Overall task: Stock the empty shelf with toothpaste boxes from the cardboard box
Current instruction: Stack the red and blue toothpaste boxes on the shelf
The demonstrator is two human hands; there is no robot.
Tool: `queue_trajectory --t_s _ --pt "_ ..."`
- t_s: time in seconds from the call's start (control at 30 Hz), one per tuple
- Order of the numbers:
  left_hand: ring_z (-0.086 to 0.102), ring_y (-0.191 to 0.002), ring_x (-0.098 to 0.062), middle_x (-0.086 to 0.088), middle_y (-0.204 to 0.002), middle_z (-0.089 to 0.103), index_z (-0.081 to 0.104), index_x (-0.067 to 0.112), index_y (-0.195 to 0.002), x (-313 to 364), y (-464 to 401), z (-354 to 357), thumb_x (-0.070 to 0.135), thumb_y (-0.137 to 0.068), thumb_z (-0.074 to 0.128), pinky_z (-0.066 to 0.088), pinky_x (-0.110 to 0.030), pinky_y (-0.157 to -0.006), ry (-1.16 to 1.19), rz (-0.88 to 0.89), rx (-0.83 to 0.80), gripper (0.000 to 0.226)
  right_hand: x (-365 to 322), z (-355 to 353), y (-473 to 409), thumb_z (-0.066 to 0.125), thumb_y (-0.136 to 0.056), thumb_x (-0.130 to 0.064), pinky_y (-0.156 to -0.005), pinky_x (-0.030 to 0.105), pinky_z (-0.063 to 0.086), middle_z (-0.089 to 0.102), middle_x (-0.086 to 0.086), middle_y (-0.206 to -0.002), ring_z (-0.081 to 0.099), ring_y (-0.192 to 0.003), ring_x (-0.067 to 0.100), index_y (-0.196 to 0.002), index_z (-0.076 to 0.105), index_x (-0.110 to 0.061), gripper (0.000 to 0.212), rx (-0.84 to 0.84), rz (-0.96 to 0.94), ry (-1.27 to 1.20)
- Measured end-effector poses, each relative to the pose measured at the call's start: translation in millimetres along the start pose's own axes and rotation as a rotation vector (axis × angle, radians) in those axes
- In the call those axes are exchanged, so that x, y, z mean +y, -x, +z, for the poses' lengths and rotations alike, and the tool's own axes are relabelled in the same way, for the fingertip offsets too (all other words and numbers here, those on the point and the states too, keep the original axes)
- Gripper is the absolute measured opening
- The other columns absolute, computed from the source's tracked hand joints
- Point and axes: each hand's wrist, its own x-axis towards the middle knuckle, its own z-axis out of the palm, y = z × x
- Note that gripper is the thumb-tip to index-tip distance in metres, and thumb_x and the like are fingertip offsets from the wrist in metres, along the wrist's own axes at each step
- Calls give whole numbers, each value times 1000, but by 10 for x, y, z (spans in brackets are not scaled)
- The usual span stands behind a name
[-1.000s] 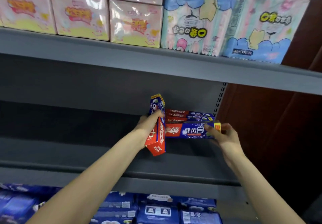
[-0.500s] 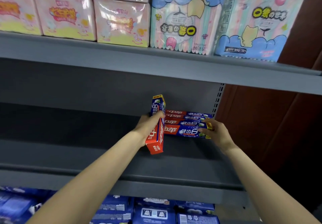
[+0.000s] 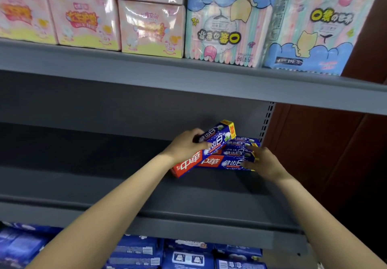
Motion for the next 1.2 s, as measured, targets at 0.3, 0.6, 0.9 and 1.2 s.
queue_trajectory --t_s 0.3,0.6,0.9,1.2 --pt "59 -112 -19 -2 -129 57 48 24 -134 258 -152 -58 39 -92 56 49 -44 -96 -285 151 -104 46 -388 -221 162 67 -83 -15 -70 29 59 66 7 -110 68 -96 26 -121 49 -16 41 5 -160 -726" --pt "57 -113 -18 -3 -128 57 51 19 -128 -11 0 64 39 -78 73 48 -33 -94 -307 66 4 58 -7 -137 293 68 -81 -9 -65 19 56 64 9 -107 65 -92 18 -108 55 -13 30 64 -92 -700" --pt "35 -134 -24 -1 -150 34 36 22 -142 -191 73 434 39 -89 61 34 -39 -110 -512 37 -13 61 120 13 330 74 -79 -19 -97 31 42 52 4 -127 51 -117 21 -119 57 -16 43 28 -55 -170" --pt "43 -127 -22 -8 -141 40 27 17 -144 -130 121 424 18 -85 68 38 -35 -105 -229 -51 33 72 -88 58 355 70 -81 -21 -101 39 40 40 7 -138 39 -128 27 -138 38 -21 65 -7 -30 148"
